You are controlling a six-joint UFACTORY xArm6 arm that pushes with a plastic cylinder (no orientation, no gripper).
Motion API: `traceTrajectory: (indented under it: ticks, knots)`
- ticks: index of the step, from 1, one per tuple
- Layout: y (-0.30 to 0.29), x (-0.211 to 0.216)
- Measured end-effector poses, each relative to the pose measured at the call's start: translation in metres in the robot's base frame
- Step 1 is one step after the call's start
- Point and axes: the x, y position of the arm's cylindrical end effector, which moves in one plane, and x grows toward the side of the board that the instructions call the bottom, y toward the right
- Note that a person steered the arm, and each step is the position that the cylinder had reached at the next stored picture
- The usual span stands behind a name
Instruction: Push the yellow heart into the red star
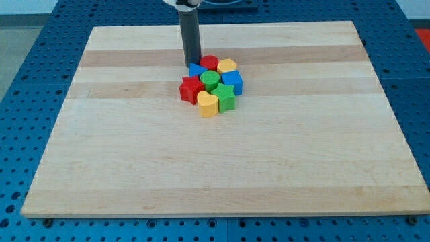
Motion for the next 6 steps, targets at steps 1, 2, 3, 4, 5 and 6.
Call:
traceTrajectory:
  ticks: [1, 2, 3, 4, 5, 6]
  knots:
    - [0.003, -0.021]
    - [0.022, -0.04]
    - [0.072, -0.04]
    - [0.083, -0.025]
    - [0.092, 0.004]
    - [0.097, 0.013]
